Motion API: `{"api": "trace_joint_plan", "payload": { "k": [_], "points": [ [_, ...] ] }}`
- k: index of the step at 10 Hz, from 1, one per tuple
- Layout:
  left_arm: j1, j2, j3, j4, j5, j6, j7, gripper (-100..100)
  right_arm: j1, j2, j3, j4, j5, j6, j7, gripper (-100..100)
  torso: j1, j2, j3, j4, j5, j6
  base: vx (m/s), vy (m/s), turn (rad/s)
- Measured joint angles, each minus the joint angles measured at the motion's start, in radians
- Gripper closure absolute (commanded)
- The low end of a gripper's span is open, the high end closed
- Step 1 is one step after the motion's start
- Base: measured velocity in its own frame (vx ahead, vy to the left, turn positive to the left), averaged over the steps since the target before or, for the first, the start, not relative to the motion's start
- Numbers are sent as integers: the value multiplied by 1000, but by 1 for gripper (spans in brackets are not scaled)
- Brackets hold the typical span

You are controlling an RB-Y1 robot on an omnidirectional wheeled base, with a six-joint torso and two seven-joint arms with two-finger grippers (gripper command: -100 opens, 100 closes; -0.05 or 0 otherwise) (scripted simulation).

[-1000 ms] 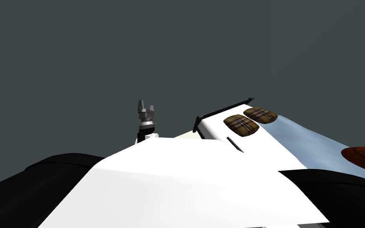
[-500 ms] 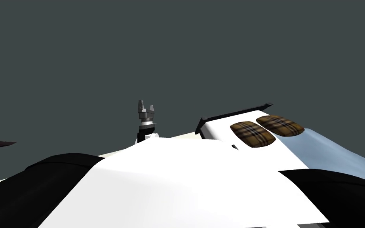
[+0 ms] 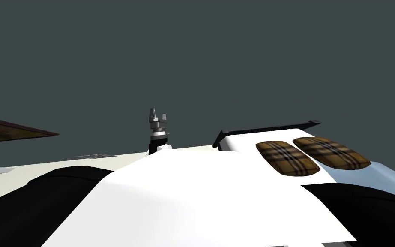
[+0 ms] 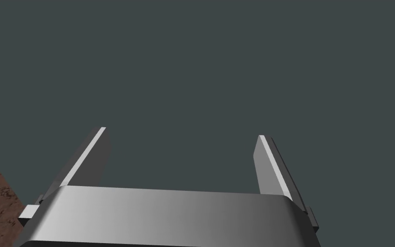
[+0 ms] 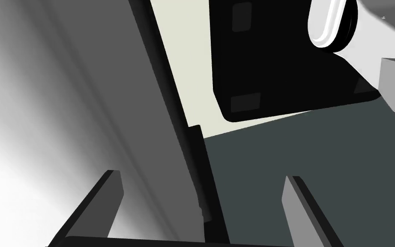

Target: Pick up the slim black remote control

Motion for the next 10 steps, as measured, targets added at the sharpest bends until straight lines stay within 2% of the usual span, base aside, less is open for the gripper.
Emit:
{"api": "trace_joint_plan", "payload": {
  "k": [1, 3, 6, 8, 10],
  "points": [
    [0, 0, 0, 0, 0, 0, 0, 0, -13, -2, 16, 61, 10, 4, -8, -100, -3, -1, 0, 0, -1, 0, 32, -95, 172],
    [0, 0, 0, 0, 0, 0, 0, 0, 19, -41, 24, 53, 14, 27, -26, -100, 0, 0, 0, 0, 0, 0, 35, -91, 280],
    [0, 0, 0, 0, 0, 0, 0, 0, 30, -58, 39, 131, 22, 38, -43, -100, -4, -1, -1, 0, -1, 1, 34, -148, 280],
    [0, 0, 0, 0, 0, 0, 0, 0, 32, -44, 47, 168, 24, 48, -50, -100, -4, -2, -1, 0, -1, 1, 50, -156, 230],
    [0, 0, 0, 0, 0, 0, 0, 0, 15, -16, 66, 195, 24, 55, -65, -100, -5, -3, -1, 0, -2, 1, 22, -126, 160]
  ]
}}
